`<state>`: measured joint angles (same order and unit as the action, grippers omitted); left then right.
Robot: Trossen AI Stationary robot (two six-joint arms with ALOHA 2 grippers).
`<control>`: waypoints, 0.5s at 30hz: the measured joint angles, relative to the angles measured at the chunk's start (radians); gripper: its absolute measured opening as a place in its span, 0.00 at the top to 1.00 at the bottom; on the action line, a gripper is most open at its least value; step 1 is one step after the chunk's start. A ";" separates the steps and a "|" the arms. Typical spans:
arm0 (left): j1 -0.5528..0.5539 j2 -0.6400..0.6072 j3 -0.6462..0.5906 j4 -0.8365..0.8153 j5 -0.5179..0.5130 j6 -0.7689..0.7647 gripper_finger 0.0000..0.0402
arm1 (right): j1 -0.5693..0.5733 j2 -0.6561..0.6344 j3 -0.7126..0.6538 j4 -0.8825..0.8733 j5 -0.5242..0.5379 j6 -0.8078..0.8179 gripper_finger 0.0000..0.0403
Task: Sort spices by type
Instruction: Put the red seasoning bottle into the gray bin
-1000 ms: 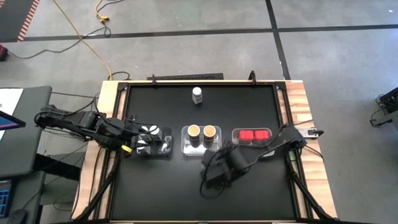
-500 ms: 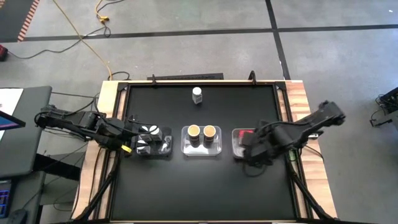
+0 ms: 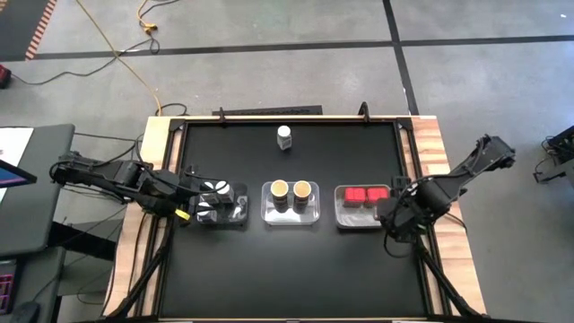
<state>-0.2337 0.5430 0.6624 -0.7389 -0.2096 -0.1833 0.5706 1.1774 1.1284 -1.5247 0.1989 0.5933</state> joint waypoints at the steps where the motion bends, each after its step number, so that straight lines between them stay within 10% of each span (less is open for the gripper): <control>1: 0.000 0.000 0.000 0.000 0.000 0.000 0.38 | 0.000 -0.001 -0.003 0.002 0.000 -0.005 0.39; 15: 0.000 0.000 0.000 0.000 0.000 0.003 0.38 | -0.077 0.004 -0.036 0.134 -0.013 -0.128 0.39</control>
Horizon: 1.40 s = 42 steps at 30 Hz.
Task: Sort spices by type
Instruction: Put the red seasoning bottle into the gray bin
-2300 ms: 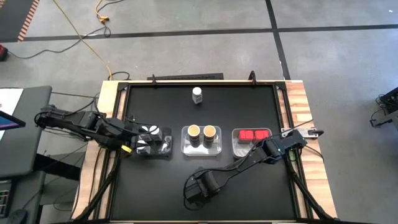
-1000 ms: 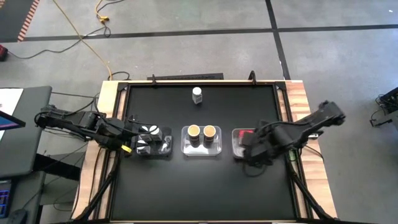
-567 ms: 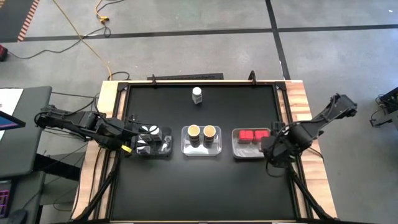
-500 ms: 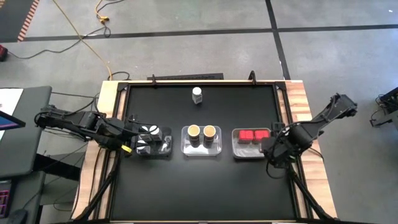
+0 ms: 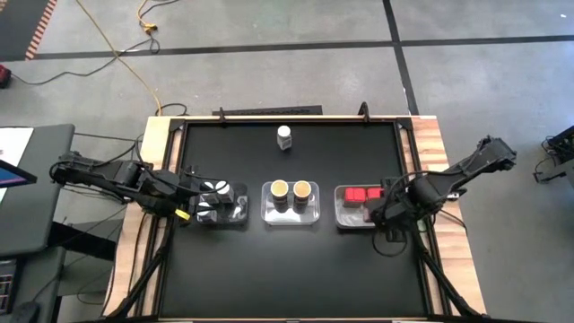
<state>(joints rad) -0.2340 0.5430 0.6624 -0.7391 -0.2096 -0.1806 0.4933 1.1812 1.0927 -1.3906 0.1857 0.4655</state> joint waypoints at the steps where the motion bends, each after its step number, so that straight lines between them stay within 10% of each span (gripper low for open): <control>1: 0.000 0.000 0.000 0.000 0.000 0.000 0.38 | -0.009 0.001 -0.017 0.023 -0.013 -0.004 0.39; 42: 0.000 0.000 0.000 0.000 -0.006 0.001 0.38 | -0.140 -0.023 -0.318 0.243 -0.116 -0.095 0.39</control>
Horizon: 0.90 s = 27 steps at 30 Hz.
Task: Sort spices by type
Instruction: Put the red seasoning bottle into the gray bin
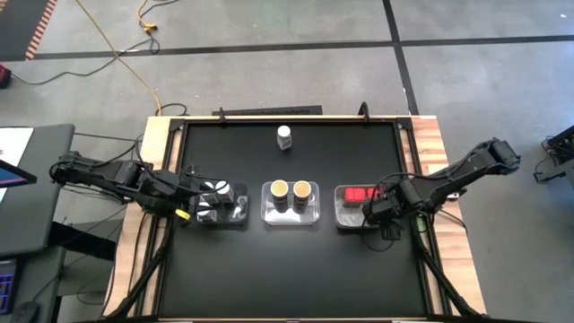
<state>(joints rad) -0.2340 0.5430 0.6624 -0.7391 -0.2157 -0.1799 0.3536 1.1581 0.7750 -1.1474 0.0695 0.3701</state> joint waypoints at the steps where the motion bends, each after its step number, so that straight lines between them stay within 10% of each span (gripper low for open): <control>1: 0.000 0.000 0.000 0.000 -0.002 0.000 0.38 | -0.004 0.001 -0.002 0.001 0.000 -0.002 0.39; 27: 0.000 0.000 0.000 -0.002 -0.014 0.000 0.38 | -0.016 0.001 -0.003 0.012 0.000 -0.057 0.39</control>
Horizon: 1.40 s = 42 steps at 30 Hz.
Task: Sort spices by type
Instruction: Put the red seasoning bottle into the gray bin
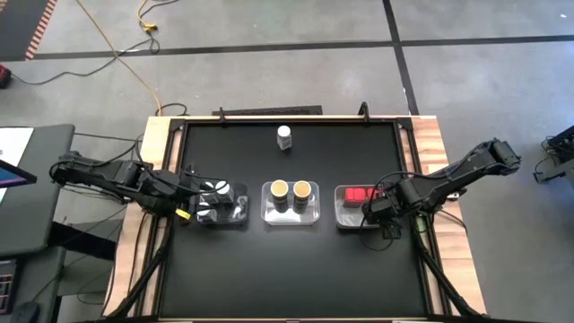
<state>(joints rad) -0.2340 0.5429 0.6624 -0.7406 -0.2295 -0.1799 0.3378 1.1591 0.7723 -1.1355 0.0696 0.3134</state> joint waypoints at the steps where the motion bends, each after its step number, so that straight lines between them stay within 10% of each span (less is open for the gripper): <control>1: 0.000 0.000 0.000 0.000 0.000 0.000 0.38 | 0.000 0.000 0.000 0.000 0.000 0.000 0.39; 42: 0.000 0.000 0.000 -0.002 -0.018 0.000 0.38 | 0.000 0.000 0.000 -0.016 0.007 0.030 0.28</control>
<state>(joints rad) -0.2340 0.5430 0.6624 -0.7429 -0.2478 -0.1799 0.3378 1.1587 0.7719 -1.1518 0.0765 0.3435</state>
